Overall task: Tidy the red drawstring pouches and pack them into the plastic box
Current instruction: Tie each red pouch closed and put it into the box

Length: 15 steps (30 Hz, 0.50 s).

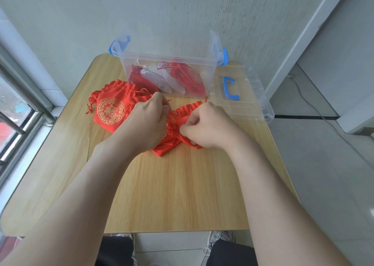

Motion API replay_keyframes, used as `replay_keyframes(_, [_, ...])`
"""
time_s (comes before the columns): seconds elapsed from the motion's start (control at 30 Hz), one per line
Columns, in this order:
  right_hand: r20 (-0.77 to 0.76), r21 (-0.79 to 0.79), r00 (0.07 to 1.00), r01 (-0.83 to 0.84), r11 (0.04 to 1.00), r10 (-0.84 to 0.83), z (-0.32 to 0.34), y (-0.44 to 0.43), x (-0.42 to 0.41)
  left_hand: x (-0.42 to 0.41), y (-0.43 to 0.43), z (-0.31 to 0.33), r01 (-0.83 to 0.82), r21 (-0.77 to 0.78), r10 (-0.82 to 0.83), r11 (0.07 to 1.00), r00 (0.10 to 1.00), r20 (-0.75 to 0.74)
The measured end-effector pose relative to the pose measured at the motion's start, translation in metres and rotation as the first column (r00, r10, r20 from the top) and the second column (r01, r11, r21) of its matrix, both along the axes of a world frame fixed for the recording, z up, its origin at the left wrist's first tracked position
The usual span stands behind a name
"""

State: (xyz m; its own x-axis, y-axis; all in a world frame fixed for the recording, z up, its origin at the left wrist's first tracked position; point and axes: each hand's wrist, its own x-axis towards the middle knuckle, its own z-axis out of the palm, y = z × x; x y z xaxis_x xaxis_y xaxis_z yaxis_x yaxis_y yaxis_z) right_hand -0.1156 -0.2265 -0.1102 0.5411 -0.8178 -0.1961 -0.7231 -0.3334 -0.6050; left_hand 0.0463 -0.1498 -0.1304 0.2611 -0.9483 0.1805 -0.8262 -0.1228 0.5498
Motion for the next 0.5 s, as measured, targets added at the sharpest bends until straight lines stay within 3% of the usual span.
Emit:
replay_keyframes(0.13, [-0.078, -0.093, 0.992, -0.106, 0.990, 0.098, 0.001, 0.001, -0.002, -0.002, 0.002, 0.000, 0.001, -0.050, -0.002, 0.999, 1.000, -0.023])
replay_keyframes(0.3, [-0.168, -0.200, 0.981, -0.129, 0.971, 0.096, 0.002, 0.000, 0.000, -0.008, 0.003, 0.002, 0.023, -0.108, -0.029, 0.994, 0.998, -0.055])
replay_keyframes(0.43, [-0.066, -0.107, 0.986, -0.159, 0.981, 0.153, 0.002, 0.002, -0.001, -0.009, -0.001, 0.004, -0.051, -0.127, 0.038, 0.991, 0.994, -0.100])
replay_keyframes(0.5, [-0.057, -0.118, 0.988, -0.150, 0.982, 0.144, -0.004, 0.004, -0.002, -0.011, -0.003, 0.007, -0.131, -0.072, 0.111, 0.989, 0.965, -0.238])
